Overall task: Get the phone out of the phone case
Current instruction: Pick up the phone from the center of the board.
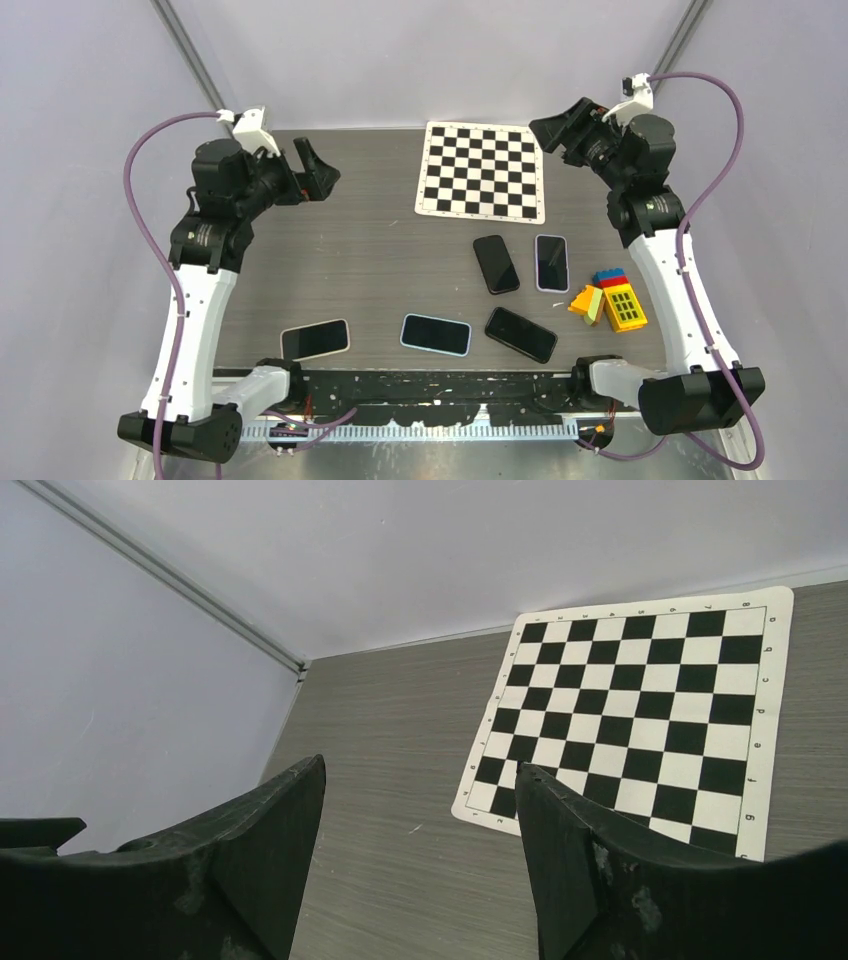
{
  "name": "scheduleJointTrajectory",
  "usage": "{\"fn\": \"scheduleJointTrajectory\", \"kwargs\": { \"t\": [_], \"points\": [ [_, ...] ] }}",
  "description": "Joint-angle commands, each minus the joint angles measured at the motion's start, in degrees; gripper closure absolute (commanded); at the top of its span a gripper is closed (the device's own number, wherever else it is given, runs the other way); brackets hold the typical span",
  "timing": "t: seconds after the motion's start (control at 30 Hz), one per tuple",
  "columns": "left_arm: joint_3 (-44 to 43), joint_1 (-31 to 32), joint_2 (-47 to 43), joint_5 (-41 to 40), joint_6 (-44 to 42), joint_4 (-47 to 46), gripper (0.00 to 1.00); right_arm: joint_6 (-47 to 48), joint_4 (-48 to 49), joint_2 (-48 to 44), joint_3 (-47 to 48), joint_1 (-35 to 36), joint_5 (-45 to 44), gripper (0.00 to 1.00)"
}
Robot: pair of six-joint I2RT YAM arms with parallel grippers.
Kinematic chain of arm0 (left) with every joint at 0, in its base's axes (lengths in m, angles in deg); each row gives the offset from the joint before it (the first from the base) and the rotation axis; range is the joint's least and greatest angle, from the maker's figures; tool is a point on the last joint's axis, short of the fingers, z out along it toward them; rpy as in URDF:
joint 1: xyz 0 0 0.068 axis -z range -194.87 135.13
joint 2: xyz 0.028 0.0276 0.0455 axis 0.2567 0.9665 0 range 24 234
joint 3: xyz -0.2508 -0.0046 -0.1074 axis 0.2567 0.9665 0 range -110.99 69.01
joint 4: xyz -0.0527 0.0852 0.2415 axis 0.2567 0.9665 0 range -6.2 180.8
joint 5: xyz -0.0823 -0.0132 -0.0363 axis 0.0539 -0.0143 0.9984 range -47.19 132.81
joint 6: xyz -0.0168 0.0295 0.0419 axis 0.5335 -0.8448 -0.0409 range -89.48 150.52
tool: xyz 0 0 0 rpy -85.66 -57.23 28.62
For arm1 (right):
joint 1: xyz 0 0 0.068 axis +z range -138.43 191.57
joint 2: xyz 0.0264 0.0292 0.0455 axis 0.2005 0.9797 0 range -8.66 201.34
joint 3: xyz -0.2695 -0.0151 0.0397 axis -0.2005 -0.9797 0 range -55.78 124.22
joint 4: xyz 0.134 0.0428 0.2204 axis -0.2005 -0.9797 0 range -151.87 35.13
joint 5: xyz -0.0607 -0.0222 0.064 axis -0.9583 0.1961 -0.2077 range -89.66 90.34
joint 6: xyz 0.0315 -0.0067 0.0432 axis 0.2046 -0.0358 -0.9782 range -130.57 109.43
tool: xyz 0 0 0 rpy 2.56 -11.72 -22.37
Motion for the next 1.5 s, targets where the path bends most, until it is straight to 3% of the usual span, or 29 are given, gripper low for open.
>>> {"fn": "scheduleJointTrajectory", "kwargs": {
  "t": [0.0, 0.27, 0.37, 0.53, 0.63, 0.77, 0.93, 1.2, 1.47],
  "points": [
    [1.33, 0.14, -1.62, 1.0, 1.02, -4.3, 0.0, -0.9, 3.16, 0.09, -0.13, 0.63, -1.23, 0.25],
    [6.92, 0.15, -1.77, 1.37, 5.54, -8.38, 0.0, -0.75, 1.53, 0.11, -2.68, 1.64, -1.68, 0.2],
    [11.65, 0.17, -1.41, 1.17, 12.86, -10.86, 0.0, -0.37, 1.28, -0.02, -4.73, 3.24, -2.08, 0.14],
    [22.57, 0.12, -0.19, 13.2, 21.32, -21.35, 0.0, 2.08, -3.53, 0.78, -7.99, 8.82, -7.3, 0.06],
    [27.89, 0.15, -0.55, 12.17, 24.29, -23.88, 0.0, 2.68, -6.96, 1.78, -9.61, 13.46, -10.26, 0.02],
    [30.09, 0.14, -0.71, 9.39, 23.9, -22.53, 0.0, 3.24, -10.16, 3.19, -12.44, 19.25, -12.6, 0.02],
    [29.57, 0.18, 0.0, 6.05, 21.48, -19.93, 0.0, 4.67, -13.5, 5.25, -15.06, 27.13, -15.64, 0.1],
    [29.47, 0.73, 1.48, 4.05, 20.04, -19.14, 0.0, 10.6, -18.22, 10.74, -16.8, 38.08, -22.79, 0.11],
    [29.44, 0.93, 2.24, 2.68, 19.39, -18.33, 0.0, 5.36, -22.4, 18.86, -14.39, 38.53, -36.55, 0.06]
  ]
}}
